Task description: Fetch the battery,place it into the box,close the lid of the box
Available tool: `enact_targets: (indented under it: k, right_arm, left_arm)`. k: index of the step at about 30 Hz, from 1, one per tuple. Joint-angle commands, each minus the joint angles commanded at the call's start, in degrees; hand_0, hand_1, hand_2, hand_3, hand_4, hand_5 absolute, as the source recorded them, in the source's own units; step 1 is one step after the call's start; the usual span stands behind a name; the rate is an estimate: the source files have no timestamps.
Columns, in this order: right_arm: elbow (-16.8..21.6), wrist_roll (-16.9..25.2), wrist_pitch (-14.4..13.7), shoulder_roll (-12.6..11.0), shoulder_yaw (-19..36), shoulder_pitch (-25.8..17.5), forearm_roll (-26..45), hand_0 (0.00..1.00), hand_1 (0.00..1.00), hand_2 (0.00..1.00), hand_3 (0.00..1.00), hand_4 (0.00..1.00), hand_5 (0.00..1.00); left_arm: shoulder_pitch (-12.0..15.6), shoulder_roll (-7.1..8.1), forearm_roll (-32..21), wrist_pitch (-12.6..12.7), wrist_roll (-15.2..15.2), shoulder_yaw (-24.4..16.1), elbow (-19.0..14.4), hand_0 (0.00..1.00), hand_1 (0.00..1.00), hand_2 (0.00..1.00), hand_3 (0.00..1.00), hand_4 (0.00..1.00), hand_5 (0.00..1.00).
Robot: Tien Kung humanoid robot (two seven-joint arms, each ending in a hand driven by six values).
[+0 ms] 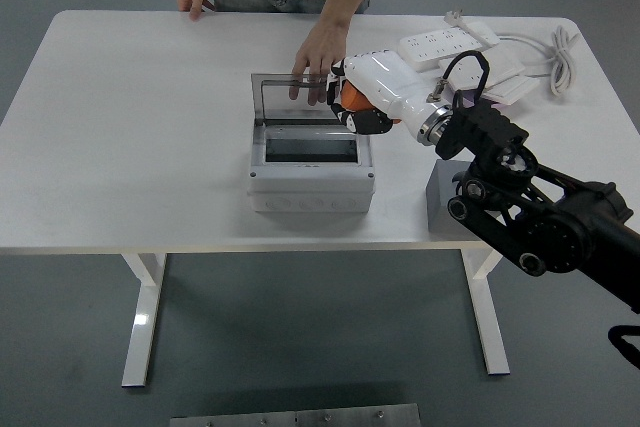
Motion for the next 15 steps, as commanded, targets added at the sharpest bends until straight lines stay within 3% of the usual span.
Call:
enact_targets:
  k: [7, 15]
  right_arm:
    - [-4.5, 0.3, 0.1, 3.0, -2.1, 2.9, 1.2, 0.198, 0.237, 0.297, 0.333, 0.200, 0.002]
    - [-7.3, 0.4, -0.5, 6.1, -1.0, 3.4, 1.5, 0.208, 0.237, 0.299, 0.337, 0.191, 0.002]
  left_arm:
    - [-0.4, 0.21, 0.8, 0.0, 0.4, -0.5, 0.0, 0.638, 0.713, 0.568, 0.559, 0.648, 0.049]
    - [-0.6, 0.22, 1.6, -0.1, 0.7, -0.9, 0.0, 0.639, 0.713, 0.568, 0.559, 0.649, 0.052]
